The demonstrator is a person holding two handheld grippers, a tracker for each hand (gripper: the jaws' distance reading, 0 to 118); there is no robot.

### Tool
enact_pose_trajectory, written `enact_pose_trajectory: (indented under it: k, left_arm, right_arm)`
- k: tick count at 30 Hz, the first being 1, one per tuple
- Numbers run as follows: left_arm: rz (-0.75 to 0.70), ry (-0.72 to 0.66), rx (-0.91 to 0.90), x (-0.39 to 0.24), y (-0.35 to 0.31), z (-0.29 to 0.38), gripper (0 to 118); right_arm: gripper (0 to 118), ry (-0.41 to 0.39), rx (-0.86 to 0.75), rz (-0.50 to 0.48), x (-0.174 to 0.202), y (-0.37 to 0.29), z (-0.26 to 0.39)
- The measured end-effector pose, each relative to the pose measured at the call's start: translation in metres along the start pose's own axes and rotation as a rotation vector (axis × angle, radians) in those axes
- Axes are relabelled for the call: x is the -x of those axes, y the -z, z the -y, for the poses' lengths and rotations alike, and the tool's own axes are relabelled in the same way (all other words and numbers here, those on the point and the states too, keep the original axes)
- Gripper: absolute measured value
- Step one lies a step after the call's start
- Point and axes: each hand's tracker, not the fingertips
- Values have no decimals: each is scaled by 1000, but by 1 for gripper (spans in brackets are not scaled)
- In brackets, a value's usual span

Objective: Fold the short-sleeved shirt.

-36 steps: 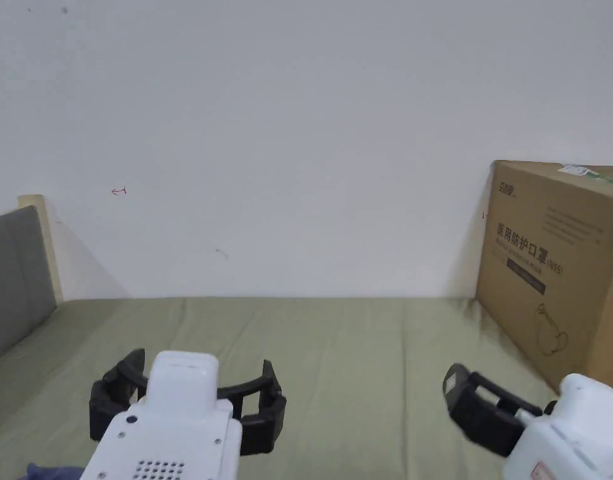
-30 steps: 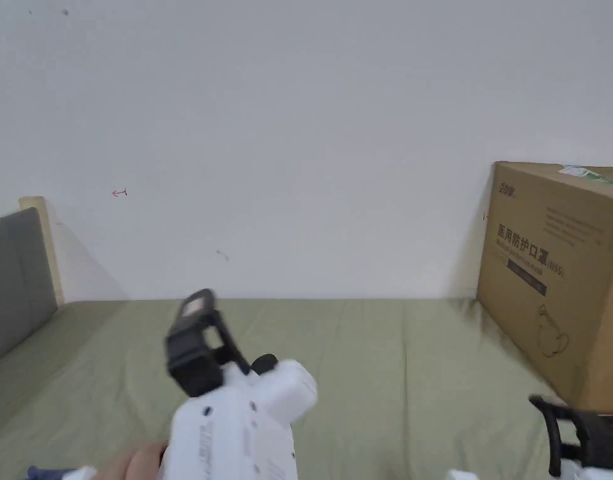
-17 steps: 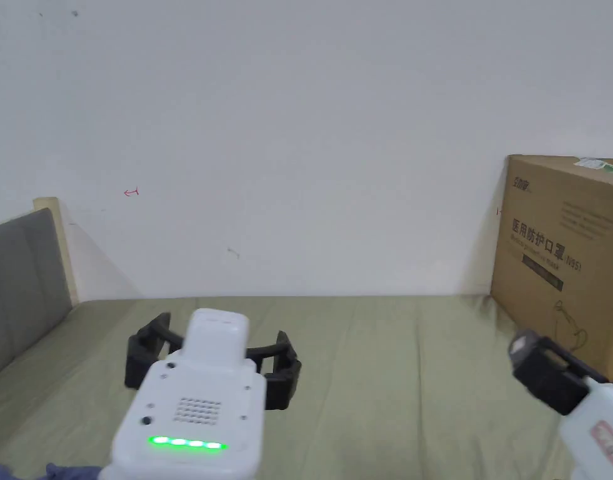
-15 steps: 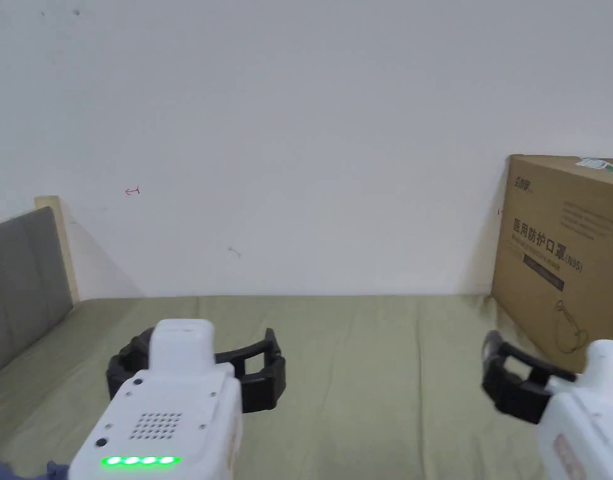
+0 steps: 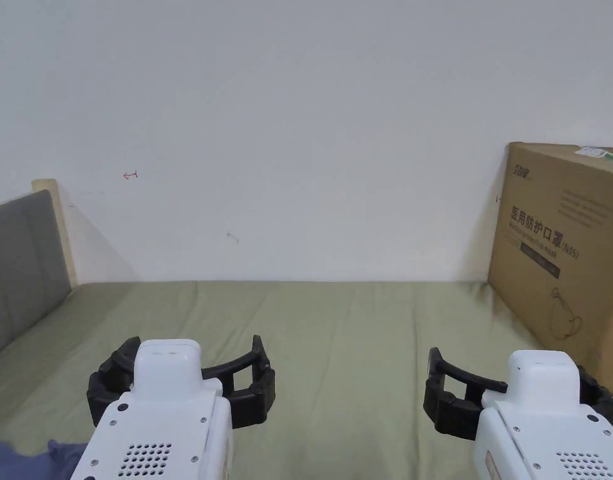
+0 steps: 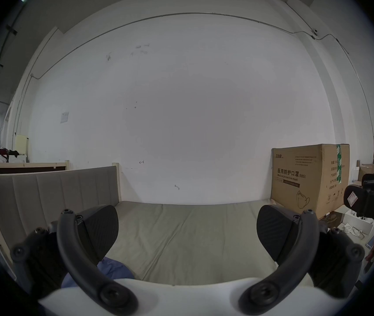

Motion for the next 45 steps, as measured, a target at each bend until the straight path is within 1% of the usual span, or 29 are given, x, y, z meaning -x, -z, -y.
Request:
enact_pose_trajectory:
  k: [5, 7, 9, 14, 22, 25, 28, 30, 32, 33, 34, 35, 36, 37, 38, 39, 40, 42, 43, 45]
  left_arm:
    - [18, -19, 0, -2, -1, -4, 118]
    - [20, -28, 11, -3, 0, -6, 118]
    - [21, -51, 20, -3, -1, -7, 118]
    - [28, -58, 37, -6, 1, -9, 118]
    - [34, -10, 40, -17, 0, -9, 118]
    - [41, -8, 53, -17, 3, -9, 118]
    - [39, -28, 63, -15, 4, -9, 118]
    - [33, -45, 59, -14, 4, -9, 115]
    - [34, -52, 61, -13, 4, -9, 107]
    - [34, -52, 66, -12, 6, -9, 104]
    - [38, -53, 76, -11, 7, -8, 98]
    - [48, -57, 81, -10, 7, -8, 86]
    - [53, -55, 81, -10, 6, -8, 60]
    - [46, -35, 81, -11, 5, -7, 9]
    - [18, 9, 89, -14, 6, -7, 0]
    - [-35, 74, 103, -17, 8, -6, 0]
    - [-30, 71, 103, -19, 8, -5, 0]
    - [84, 8, 126, -15, 10, -6, 0]
    - [56, 23, 123, -17, 10, -6, 0]
    - [49, 36, 119, -22, 8, -4, 0]
  right_arm:
    - [117, 6, 23, 25, -5, -1, 1]
    - [117, 30, 18, 25, -8, -3, 1]
    - [117, 33, 18, 38, -9, -3, 0]
    - [117, -25, -12, 18, -9, -9, -6]
    - [117, -7, -13, 36, -10, -13, -9]
    - [117, -9, 14, 42, -12, -12, -7]
    - [116, 16, 36, 35, -13, -12, -6]
    - [115, 32, 42, 24, -16, -12, -6]
    - [112, 34, 41, 22, -16, -12, -6]
    - [108, 25, 41, 29, -16, -12, -6]
    - [92, 14, 39, 30, -15, -12, -6]
    - [61, 4, 41, 19, -14, -13, -6]
    - [21, -8, 36, 4, -14, -14, -7]
    - [3, -27, 34, 16, -12, -15, -8]
    - [3, -54, 43, 39, -11, -15, -8]
    - [3, -54, 26, 50, -12, -17, -8]
    - [3, -41, 29, 30, -15, -18, -9]
    - [3, -18, 42, 7, -18, -15, -9]
    - [3, -13, 47, 5, -20, -15, -9]
    - [2, -7, 47, 6, -22, -18, -9]
